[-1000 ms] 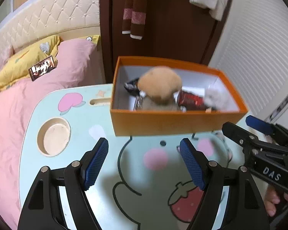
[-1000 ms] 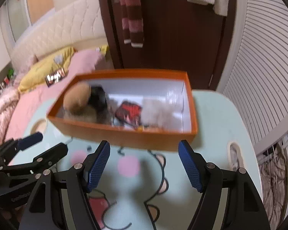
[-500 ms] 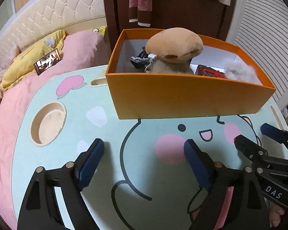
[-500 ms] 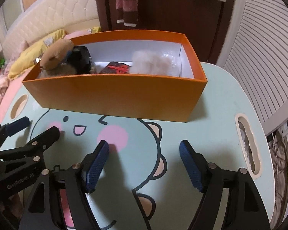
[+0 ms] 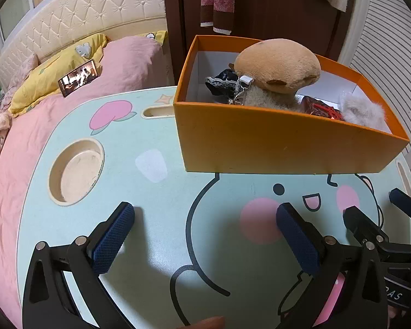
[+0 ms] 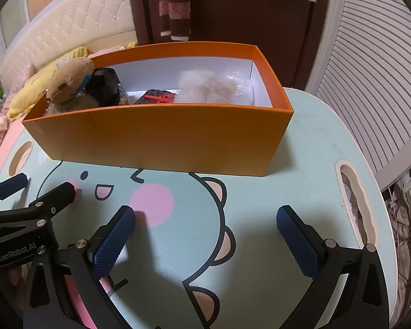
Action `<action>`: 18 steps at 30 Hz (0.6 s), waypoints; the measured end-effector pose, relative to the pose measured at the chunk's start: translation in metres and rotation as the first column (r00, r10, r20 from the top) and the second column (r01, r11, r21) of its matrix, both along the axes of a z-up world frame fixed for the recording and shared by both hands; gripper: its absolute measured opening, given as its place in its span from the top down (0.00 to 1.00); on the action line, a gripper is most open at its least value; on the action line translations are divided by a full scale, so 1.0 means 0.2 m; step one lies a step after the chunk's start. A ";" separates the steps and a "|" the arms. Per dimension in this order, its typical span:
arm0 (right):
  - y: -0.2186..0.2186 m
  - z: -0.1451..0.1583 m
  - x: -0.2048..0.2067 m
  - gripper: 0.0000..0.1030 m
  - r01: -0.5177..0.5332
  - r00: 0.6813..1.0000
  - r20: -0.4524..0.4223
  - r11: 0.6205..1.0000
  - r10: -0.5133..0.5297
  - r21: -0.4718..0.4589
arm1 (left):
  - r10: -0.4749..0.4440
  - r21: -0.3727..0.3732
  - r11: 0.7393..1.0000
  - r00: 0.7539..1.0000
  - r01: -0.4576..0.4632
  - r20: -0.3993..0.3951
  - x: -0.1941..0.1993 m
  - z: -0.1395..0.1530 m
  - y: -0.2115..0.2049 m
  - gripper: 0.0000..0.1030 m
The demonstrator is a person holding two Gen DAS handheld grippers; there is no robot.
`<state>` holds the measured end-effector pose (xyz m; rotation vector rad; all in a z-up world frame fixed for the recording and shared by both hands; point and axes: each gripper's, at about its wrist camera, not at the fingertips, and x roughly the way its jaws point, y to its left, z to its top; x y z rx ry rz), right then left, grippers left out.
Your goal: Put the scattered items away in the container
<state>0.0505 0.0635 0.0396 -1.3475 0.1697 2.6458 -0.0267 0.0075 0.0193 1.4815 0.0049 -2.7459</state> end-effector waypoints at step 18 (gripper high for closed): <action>-0.01 0.00 0.01 0.00 0.001 1.000 0.000 1.000 -0.001 0.000 | 0.004 0.000 1.000 1.000 -0.004 0.000 0.00 0.00 -0.02 0.00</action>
